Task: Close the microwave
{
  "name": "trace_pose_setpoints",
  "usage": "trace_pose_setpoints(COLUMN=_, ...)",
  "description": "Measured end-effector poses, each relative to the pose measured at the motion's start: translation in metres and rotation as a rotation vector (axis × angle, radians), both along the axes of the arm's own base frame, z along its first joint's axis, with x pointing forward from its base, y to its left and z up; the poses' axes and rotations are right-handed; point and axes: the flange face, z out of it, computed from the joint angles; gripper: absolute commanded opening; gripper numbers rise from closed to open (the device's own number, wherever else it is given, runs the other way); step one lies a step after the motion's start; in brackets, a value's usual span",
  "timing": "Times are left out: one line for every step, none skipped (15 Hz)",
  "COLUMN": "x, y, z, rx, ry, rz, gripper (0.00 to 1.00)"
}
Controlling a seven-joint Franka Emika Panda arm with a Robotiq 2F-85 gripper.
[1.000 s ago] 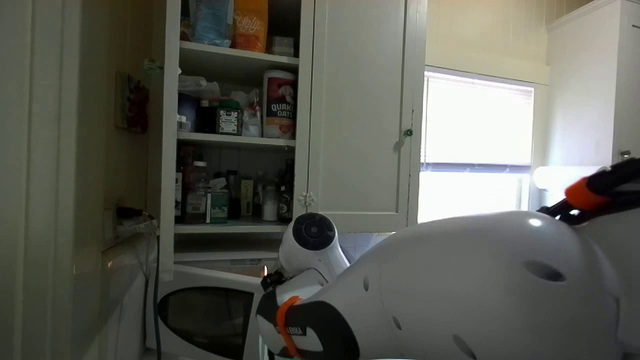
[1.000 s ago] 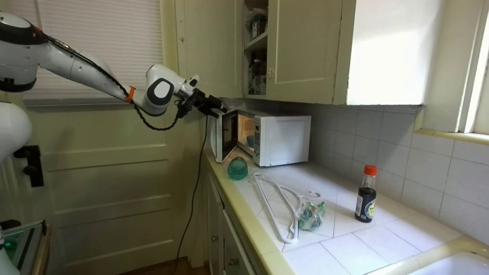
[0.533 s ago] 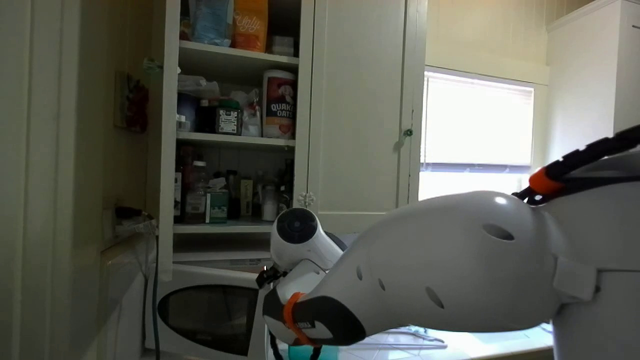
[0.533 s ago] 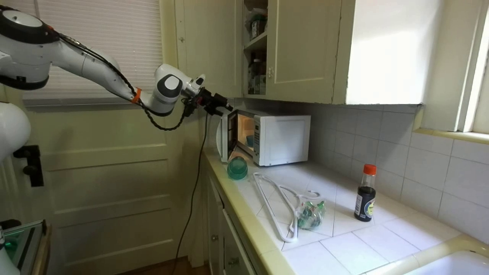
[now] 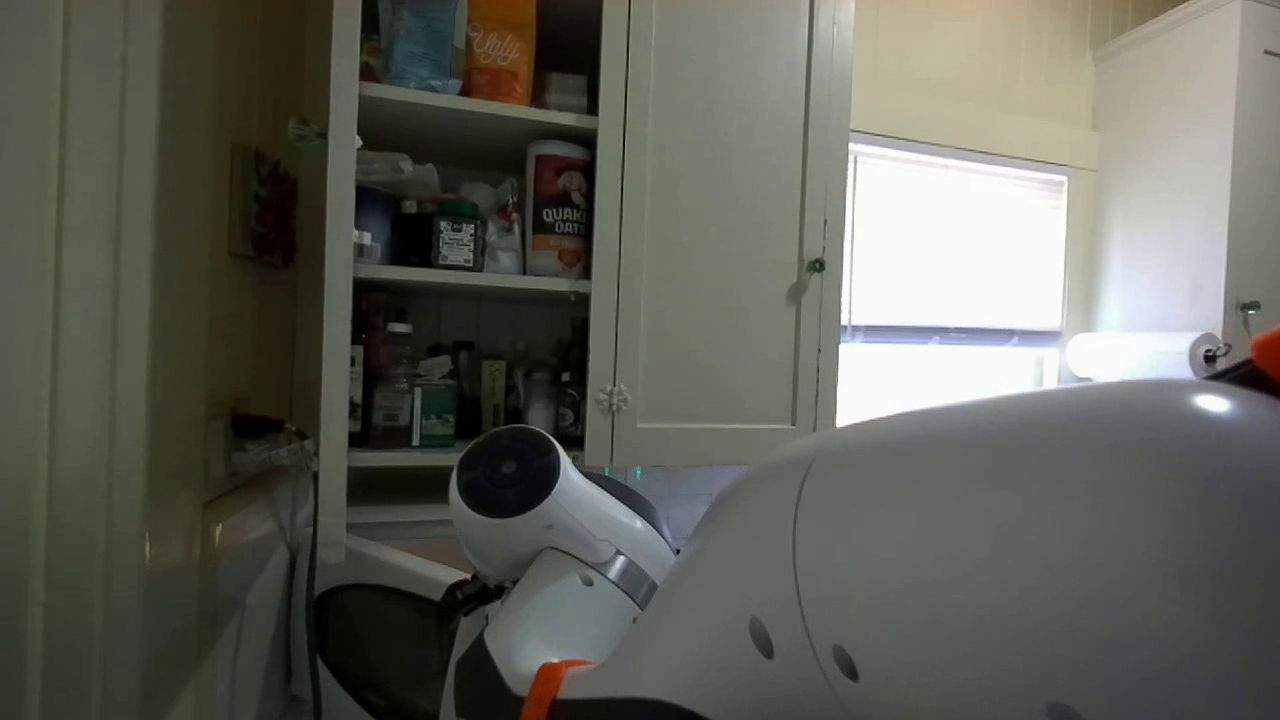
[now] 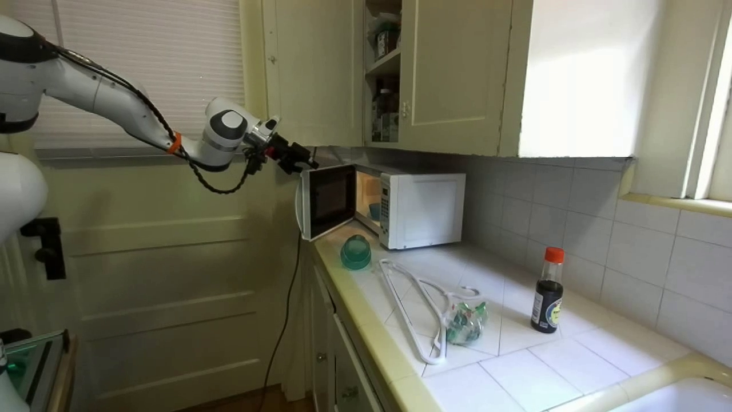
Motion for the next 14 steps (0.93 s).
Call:
trace_pose_setpoints(x=-0.003, y=0.006, z=0.000, rx=-0.001, ry=-0.001, rz=0.004, gripper=1.00)
trace_pose_setpoints(x=-0.006, y=0.010, z=0.000, rx=0.002, ry=-0.002, rz=0.004, gripper=1.00)
trace_pose_setpoints(x=-0.007, y=0.014, z=0.001, rx=0.008, ry=-0.002, rz=-0.005, gripper=1.00)
trace_pose_setpoints(x=-0.008, y=0.015, z=0.001, rx=0.016, ry=-0.001, rz=-0.022, gripper=1.00)
trace_pose_setpoints(x=-0.008, y=0.013, z=0.002, rx=0.026, ry=0.000, rz=-0.045, gripper=1.00)
trace_pose_setpoints(x=-0.007, y=0.009, z=0.001, rx=0.034, ry=0.005, rz=-0.076, gripper=1.00)
trace_pose_setpoints(x=-0.006, y=0.003, z=0.000, rx=0.042, ry=0.011, rz=-0.114, gripper=1.00)
trace_pose_setpoints(x=-0.004, y=-0.006, z=-0.001, rx=0.049, ry=0.020, rz=-0.157, gripper=1.00)
trace_pose_setpoints(x=-0.003, y=-0.017, z=-0.001, rx=0.053, ry=0.026, rz=-0.205, gripper=1.00)
trace_pose_setpoints(x=-0.001, y=-0.028, z=-0.001, rx=0.058, ry=0.028, rz=-0.254, gripper=1.00)
trace_pose_setpoints(x=-0.001, y=-0.039, z=0.001, rx=0.067, ry=0.024, rz=-0.299, gripper=1.00)
trace_pose_setpoints(x=-0.001, y=-0.048, z=0.004, rx=0.075, ry=0.015, rz=-0.339, gripper=1.00)
trace_pose_setpoints(x=-0.005, y=-0.053, z=0.008, rx=0.083, ry=0.005, rz=-0.368, gripper=1.00)
trace_pose_setpoints(x=-0.011, y=-0.055, z=0.013, rx=0.088, ry=-0.002, rz=-0.398, gripper=1.00)
